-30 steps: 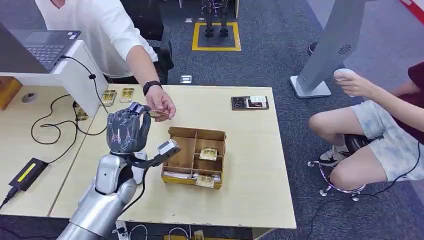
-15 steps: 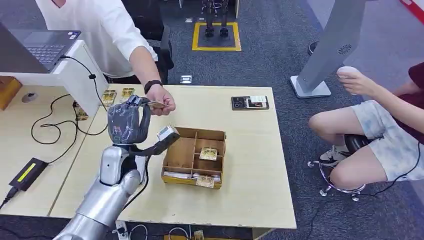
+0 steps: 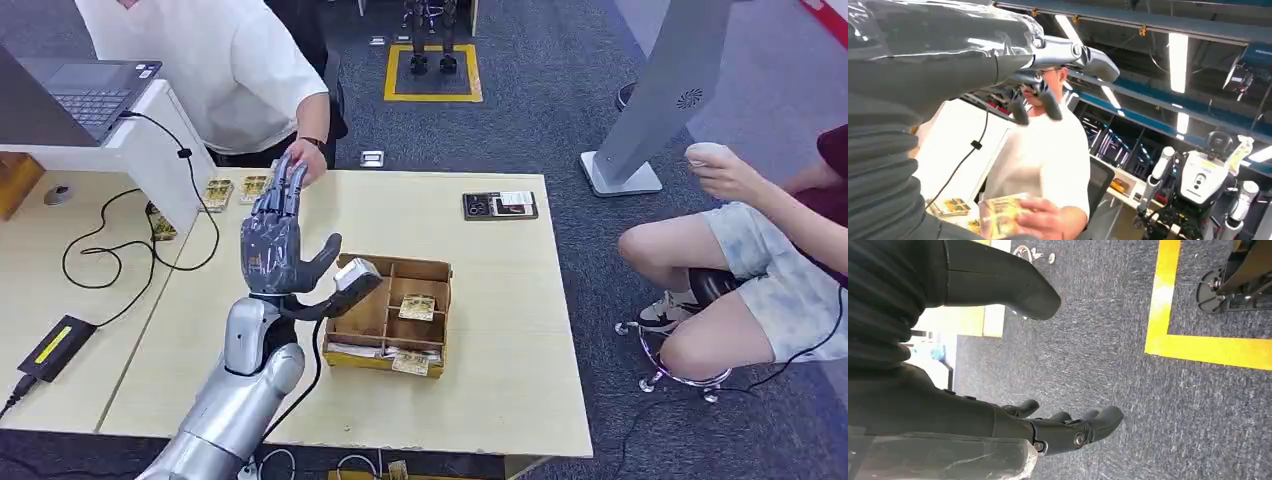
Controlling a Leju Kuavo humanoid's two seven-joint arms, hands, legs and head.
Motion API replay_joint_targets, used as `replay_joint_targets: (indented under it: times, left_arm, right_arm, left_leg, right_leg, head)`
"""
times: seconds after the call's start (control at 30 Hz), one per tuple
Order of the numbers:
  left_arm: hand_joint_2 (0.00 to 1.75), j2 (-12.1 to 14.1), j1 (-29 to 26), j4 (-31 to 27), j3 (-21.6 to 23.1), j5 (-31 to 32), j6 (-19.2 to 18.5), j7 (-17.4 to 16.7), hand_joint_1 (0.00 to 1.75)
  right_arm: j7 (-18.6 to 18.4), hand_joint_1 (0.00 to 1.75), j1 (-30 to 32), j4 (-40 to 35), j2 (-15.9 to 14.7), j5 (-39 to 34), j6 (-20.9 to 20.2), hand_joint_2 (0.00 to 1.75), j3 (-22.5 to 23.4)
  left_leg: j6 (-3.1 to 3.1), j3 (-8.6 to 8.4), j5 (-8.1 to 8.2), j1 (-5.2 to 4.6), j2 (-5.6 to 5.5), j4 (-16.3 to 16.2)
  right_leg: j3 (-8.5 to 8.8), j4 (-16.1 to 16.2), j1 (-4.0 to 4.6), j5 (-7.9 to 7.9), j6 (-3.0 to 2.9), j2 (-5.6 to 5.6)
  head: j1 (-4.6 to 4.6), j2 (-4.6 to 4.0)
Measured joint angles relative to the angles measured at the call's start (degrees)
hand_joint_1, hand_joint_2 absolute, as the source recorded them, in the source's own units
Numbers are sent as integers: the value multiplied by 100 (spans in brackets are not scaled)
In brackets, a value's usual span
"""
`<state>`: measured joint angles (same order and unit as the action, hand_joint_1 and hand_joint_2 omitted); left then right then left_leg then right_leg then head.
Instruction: Pass the card to the sensor for recognition and then transmit it.
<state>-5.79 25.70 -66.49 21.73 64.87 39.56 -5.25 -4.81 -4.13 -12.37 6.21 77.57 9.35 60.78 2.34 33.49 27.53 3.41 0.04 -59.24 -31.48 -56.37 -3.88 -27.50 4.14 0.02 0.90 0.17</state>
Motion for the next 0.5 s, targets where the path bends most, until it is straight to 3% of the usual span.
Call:
replay_joint_targets:
  times: [0.5]
  left_arm:
    - [175,-53,-191,-72,-120,-268,0,147,0]
  right_arm:
    - [2,0,8,4,0,-96,24,175,-37]
  left_leg:
    - [0,0,0,0,0,0]
  right_leg:
    - [0,0,0,0,0,0]
  head:
    - [2,0]
